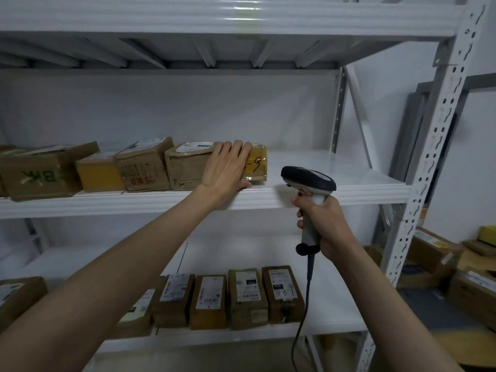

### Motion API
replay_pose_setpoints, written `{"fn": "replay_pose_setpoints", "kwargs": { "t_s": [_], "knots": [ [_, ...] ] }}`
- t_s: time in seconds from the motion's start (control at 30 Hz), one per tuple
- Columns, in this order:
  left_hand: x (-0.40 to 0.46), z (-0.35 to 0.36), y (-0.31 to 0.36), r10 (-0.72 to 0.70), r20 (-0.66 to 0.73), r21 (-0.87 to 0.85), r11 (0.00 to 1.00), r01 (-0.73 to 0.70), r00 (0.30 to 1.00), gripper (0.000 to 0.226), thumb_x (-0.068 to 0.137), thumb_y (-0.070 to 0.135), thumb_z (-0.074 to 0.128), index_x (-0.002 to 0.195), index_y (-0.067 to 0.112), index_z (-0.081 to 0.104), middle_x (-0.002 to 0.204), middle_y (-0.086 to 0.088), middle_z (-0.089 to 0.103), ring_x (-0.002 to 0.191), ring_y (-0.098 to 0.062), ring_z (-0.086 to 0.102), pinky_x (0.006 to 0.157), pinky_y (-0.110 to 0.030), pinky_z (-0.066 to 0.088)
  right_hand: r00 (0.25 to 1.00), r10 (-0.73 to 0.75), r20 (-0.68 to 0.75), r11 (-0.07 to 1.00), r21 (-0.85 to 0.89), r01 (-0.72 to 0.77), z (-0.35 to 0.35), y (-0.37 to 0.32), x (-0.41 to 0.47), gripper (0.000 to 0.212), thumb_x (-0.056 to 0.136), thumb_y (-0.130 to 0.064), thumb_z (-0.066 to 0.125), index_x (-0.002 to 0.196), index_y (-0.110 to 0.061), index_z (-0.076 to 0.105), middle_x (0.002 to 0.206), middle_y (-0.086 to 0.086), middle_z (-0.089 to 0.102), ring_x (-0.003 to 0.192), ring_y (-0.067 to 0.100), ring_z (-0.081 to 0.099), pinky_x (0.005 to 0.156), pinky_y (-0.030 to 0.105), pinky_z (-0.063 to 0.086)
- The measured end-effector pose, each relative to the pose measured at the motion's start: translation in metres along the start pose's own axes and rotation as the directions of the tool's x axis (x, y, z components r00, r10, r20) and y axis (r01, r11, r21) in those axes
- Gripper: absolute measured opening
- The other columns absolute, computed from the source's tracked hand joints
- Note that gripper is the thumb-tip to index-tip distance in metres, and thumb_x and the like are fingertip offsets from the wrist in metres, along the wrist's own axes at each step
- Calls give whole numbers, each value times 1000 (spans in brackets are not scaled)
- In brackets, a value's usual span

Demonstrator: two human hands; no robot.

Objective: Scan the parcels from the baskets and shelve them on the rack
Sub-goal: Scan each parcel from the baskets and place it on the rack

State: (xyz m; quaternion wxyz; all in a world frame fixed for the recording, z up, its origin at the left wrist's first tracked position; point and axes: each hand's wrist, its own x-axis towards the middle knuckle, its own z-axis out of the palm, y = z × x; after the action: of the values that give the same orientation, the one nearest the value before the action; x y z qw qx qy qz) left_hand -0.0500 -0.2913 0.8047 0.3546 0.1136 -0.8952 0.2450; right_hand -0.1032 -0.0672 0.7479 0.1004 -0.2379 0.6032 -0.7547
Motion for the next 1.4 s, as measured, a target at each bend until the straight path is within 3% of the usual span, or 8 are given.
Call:
{"fn": "replay_pose_setpoints", "kwargs": {
  "t_s": [0.37, 0.53, 0.73, 0.9, 1.0, 1.2, 1.4],
  "knots": [
    [-15, 3, -3, 50, 17, -47, 998, -49, 999, 86, 88, 66, 58, 149, 12, 31, 142, -13, 46, 133, -36, 42, 123, -55, 9, 987, 97, -131, 995, -11, -99, -20, 30, -41, 17, 90, -7, 72, 106, -8, 67, 75, 4, 58, 58, 12, 53, 49, 25, 46],
    [-34, -2, 10, 73, -95, -191, 977, -90, 993, 72, 90, 45, 60, 148, 10, 35, 153, -17, 36, 146, -37, 28, 125, -54, 8, 960, 174, -221, 981, -48, -189, -39, 52, -72, 20, 90, -10, 73, 109, -8, 67, 76, 5, 61, 59, 13, 55, 50, 26, 47],
    [-84, 14, 71, 183, -261, -441, 851, -285, 948, 34, 89, 29, 60, 114, 6, 63, 115, -15, 59, 117, -33, 54, 123, -52, 19, 913, 232, -337, 961, -67, -269, -59, 81, -118, 13, 91, -7, 69, 103, -8, 67, 70, 2, 59, 54, 8, 56, 46, 25, 45],
    [-139, 43, 130, 290, -241, -599, 707, -377, 926, 22, 88, 23, 61, 100, 4, 67, 105, -15, 62, 104, -34, 59, 118, -53, 28, 846, 294, -444, 920, -110, -377, -92, 113, -175, 8, 90, -13, 72, 96, -16, 68, 61, -4, 62, 52, 9, 58, 49, 27, 48],
    [-174, 56, 172, 361, -199, -688, 610, -392, 911, 17, 85, 19, 66, 96, 6, 67, 102, -12, 61, 102, -32, 60, 119, -50, 26, 772, 381, -509, 863, -104, -494, -117, 135, -216, 6, 89, -15, 71, 95, -16, 69, 68, 2, 66, 56, 12, 60, 52, 29, 50],
    [-242, 69, 260, 601, -110, -786, 435, -440, 791, 11, 82, 18, 72, 88, 12, 65, 94, -5, 58, 97, -26, 58, 115, -48, 32, 604, 507, -614, 724, -76, -685, -161, 190, -308, 6, 92, -16, 71, 98, -16, 69, 65, -1, 67, 53, 11, 61, 47, 26, 47],
    [-313, 81, 349, 828, 75, -852, 343, -395, 556, 10, 91, 27, 63, 93, 18, 65, 97, 4, 49, 104, -23, 53, 106, -37, 32, 444, 632, -635, 599, 37, -800, -204, 241, -401, 10, 95, -13, 68, 86, -9, 67, 58, 2, 63, 43, 10, 57, 43, 22, 44]
  ]
}}
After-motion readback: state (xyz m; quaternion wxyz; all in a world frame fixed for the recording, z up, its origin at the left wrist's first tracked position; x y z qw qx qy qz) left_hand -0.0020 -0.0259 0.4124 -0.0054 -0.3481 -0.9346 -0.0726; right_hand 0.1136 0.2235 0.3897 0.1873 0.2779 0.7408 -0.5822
